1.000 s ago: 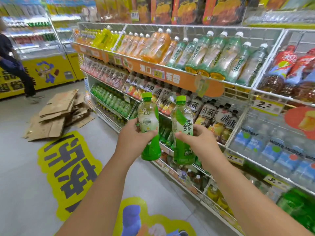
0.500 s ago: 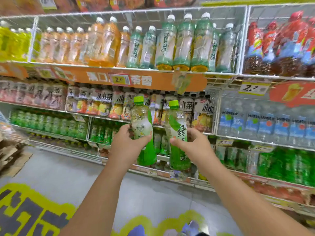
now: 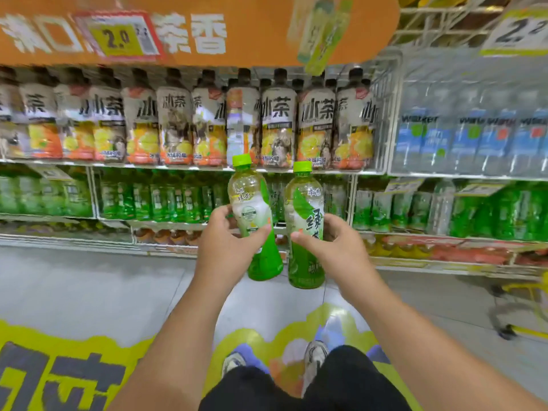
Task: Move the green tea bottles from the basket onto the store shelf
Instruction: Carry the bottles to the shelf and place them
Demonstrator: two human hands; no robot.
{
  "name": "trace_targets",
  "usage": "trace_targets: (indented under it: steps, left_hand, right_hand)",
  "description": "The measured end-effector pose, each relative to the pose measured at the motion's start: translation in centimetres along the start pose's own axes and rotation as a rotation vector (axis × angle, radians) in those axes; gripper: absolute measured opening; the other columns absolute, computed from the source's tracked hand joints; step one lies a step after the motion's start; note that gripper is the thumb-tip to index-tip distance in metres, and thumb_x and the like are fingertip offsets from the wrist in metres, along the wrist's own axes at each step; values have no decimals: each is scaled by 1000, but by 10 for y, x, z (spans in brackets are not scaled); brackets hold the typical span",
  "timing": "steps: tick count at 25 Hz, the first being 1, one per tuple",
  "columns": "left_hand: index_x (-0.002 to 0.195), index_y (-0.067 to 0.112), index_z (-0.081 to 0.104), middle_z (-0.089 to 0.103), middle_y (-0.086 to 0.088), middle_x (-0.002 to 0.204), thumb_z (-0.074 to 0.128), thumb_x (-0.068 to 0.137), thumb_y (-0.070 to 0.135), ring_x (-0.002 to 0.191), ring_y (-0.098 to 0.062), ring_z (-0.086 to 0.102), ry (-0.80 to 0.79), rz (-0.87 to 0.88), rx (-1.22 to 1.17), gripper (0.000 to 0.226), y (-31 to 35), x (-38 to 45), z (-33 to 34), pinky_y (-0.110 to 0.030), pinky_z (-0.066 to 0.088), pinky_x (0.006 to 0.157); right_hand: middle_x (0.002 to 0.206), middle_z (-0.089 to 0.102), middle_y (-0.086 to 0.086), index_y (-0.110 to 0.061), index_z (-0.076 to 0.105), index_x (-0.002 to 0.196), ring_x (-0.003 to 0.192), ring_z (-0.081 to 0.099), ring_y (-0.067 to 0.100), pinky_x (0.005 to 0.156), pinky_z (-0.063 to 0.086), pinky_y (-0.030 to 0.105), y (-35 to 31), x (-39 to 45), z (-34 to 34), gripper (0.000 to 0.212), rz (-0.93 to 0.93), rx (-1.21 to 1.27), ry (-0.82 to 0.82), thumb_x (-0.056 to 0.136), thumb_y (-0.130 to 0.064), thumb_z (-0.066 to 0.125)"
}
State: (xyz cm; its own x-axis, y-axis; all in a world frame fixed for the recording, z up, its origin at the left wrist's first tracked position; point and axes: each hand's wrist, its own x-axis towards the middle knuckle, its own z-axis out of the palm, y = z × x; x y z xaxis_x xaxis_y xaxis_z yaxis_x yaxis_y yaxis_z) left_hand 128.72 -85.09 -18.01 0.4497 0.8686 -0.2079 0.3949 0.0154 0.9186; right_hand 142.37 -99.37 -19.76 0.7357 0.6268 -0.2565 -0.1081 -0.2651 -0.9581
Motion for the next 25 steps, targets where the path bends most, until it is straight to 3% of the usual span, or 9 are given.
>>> trace_targets:
  steps: [4, 7, 9, 11, 15, 18, 20, 23, 25]
  left_hand:
    - [101, 44, 58, 76, 16, 93, 83, 48, 53, 82, -3, 74, -79, -39, -15, 59, -60, 31, 25, -24, 57, 57]
    - [95, 55, 57, 73, 15, 101, 84, 50, 52, 90, -11, 74, -112, -80, 16, 52, -93, 55, 47, -40, 63, 69]
    - [98, 45, 57, 72, 14, 101, 83, 51, 51, 91, -13, 73, -117, -109, 26, 55, -113, 75, 62, -50, 62, 78]
    - [100, 39, 57, 72, 13, 103, 84, 52, 50, 93, -13, 73, -111, -129, 49, 56, -129, 96, 78, -51, 61, 81]
    - [97, 51, 56, 74, 15, 96, 87, 60, 43, 86, -5, 73, -121, -122, 95, 50, -162, 141, 107, -47, 61, 80]
    - [102, 42, 56, 73, 12, 94, 91, 68, 34, 82, -6, 72, -111, -94, 135, 50, -187, 173, 133, -45, 61, 78]
    - [111, 35, 60, 71, 8, 97, 90, 69, 38, 85, -10, 71, -82, -56, 191, 52, -202, 197, 155, -41, 60, 77]
    - [121, 23, 65, 69, -6, 110, 86, 69, 43, 96, -23, 69, -73, -19, 272, 60, -217, 224, 181, -42, 57, 86]
    - [120, 20, 66, 68, -9, 109, 86, 71, 40, 95, -26, 67, -57, 20, 272, 56, -223, 238, 193, -43, 56, 84]
  right_hand:
    - [100, 78, -16, -30, 72, 106, 94, 72, 1, 76, 57, 19, 60, 18, 19, 36, 51, 30, 55, 74, -35, 88]
    - [105, 78, -10, -24, 71, 113, 100, 73, 7, 84, 57, 28, 98, 34, 28, 50, 123, 61, 108, 69, -40, 88]
    - [100, 79, -12, -27, 73, 108, 94, 74, 5, 77, 56, 21, 123, 53, 33, 42, 152, 79, 134, 69, -37, 87]
    - [97, 79, -14, -26, 73, 104, 89, 74, 2, 71, 54, 15, 144, 74, 35, 33, 174, 79, 160, 75, -27, 88]
    - [88, 77, -19, -26, 72, 99, 77, 70, -6, 63, 48, 8, 180, 123, 38, 27, 180, 49, 202, 78, -21, 88]
    - [87, 78, -19, -30, 72, 95, 77, 71, -6, 61, 48, 7, 206, 163, 36, 26, 148, 44, 215, 78, -18, 88]
    - [88, 78, -19, -30, 72, 96, 79, 72, -5, 64, 51, 10, 226, 188, 38, 25, 122, 14, 220, 79, -19, 87]
    - [90, 79, -17, -26, 73, 101, 84, 74, 1, 73, 58, 25, 245, 217, 41, 28, 126, -31, 242, 77, -25, 87]
    - [88, 77, -20, -29, 72, 99, 82, 72, -2, 72, 57, 23, 253, 237, 40, 29, 119, -76, 272, 75, -30, 88]
